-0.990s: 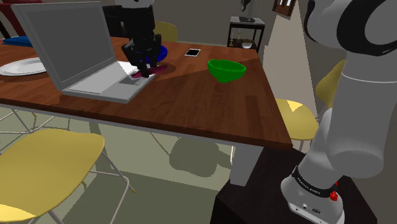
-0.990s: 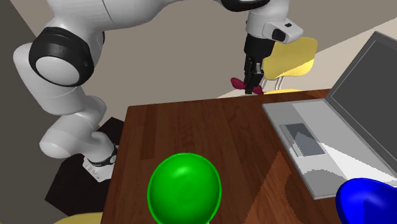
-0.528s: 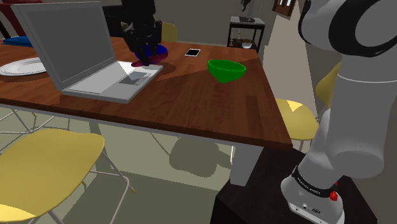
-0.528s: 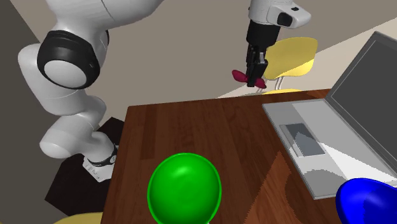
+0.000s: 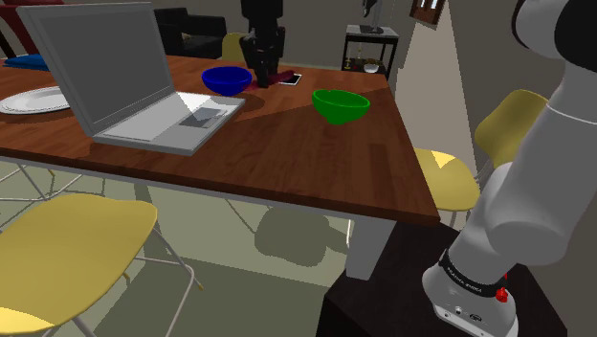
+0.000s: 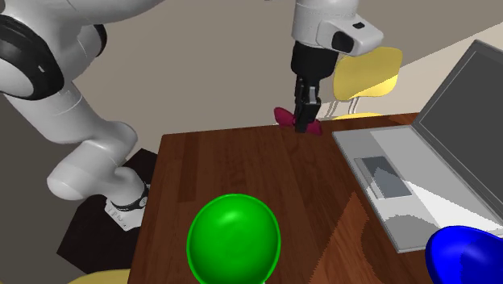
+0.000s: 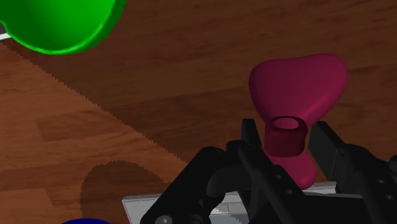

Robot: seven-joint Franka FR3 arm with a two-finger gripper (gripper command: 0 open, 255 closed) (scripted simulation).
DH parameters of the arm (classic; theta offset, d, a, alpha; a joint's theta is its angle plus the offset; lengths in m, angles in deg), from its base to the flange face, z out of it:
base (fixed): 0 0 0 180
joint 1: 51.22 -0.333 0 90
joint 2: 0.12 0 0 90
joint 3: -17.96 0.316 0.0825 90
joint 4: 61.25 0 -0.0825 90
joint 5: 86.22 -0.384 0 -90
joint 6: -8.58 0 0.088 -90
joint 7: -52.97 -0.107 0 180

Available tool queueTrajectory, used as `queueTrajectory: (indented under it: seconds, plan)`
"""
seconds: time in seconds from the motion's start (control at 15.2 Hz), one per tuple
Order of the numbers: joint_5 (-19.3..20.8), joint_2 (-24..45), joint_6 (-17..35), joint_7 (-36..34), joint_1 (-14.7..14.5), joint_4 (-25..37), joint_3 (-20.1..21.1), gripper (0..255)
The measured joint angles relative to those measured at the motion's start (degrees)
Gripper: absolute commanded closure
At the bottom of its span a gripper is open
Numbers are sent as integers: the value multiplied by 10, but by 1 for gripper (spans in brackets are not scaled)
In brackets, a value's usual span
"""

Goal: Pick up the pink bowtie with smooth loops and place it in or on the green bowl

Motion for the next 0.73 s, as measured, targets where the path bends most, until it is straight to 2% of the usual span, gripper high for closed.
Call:
queueTrajectory:
  seconds: [0.4,0.73]
  plan:
    - [-14,-74,22,85,42,-89,-46,255]
    - [-14,-106,21,156,71,-115,-86,255]
